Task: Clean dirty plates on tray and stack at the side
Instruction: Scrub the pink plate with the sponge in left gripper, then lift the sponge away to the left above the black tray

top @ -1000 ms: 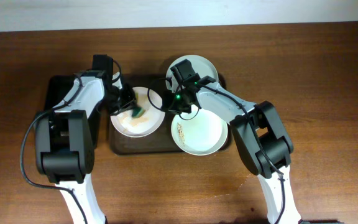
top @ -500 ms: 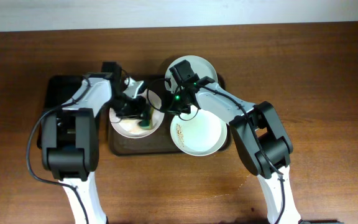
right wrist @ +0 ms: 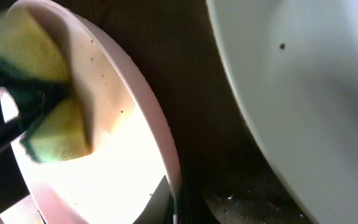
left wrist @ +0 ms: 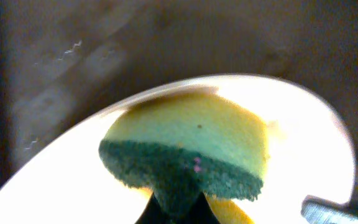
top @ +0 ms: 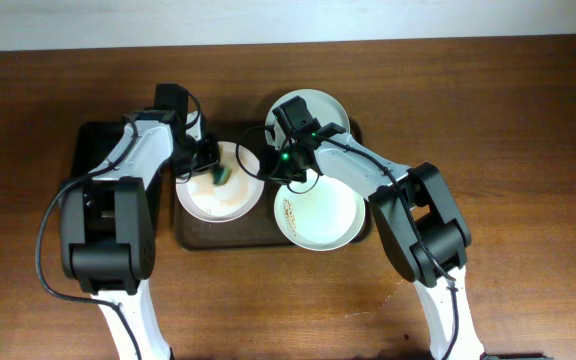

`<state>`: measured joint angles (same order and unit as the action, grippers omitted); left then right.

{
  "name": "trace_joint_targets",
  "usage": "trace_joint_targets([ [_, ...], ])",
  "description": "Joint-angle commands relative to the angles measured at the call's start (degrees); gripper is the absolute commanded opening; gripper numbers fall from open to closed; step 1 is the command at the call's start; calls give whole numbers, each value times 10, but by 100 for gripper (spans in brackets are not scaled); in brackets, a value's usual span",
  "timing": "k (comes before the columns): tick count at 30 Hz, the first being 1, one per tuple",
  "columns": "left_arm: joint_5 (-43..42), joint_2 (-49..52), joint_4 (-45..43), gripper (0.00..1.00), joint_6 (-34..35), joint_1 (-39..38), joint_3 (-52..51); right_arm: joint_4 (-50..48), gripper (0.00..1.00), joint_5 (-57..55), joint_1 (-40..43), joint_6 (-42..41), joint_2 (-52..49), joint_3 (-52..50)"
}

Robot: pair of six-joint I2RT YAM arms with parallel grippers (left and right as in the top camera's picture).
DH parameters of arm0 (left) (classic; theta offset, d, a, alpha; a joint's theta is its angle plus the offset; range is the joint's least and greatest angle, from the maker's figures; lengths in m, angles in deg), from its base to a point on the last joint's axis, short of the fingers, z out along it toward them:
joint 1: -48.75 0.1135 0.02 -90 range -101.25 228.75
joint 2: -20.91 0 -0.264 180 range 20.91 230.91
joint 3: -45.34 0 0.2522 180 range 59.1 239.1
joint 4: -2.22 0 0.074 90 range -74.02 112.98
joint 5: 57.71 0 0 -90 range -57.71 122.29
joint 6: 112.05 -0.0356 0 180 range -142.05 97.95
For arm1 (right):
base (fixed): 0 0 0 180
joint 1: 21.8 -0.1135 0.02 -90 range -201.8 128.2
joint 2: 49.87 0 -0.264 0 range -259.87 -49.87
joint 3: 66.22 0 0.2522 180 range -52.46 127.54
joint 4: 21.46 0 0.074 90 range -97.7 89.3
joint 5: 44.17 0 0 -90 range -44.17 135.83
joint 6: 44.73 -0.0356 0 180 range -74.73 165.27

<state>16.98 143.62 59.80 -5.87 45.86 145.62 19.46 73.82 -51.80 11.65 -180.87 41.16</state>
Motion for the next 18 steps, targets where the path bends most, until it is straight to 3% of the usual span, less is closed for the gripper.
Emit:
trace_joint_targets([
  [1,109,31,96,1,9,9,-26,3,4,13,-7,2,-14,-4],
  [4,95,31,170,1,-58,9,-26,3,4,13,-7,2,-14,-4],
  [8,8,31,257,1,-159,13,0,3,4,14,-7,2,-14,-4],
  [18,-48,31,289,1,-158,46,343,4,4,14,-7,2,-14,-4],
])
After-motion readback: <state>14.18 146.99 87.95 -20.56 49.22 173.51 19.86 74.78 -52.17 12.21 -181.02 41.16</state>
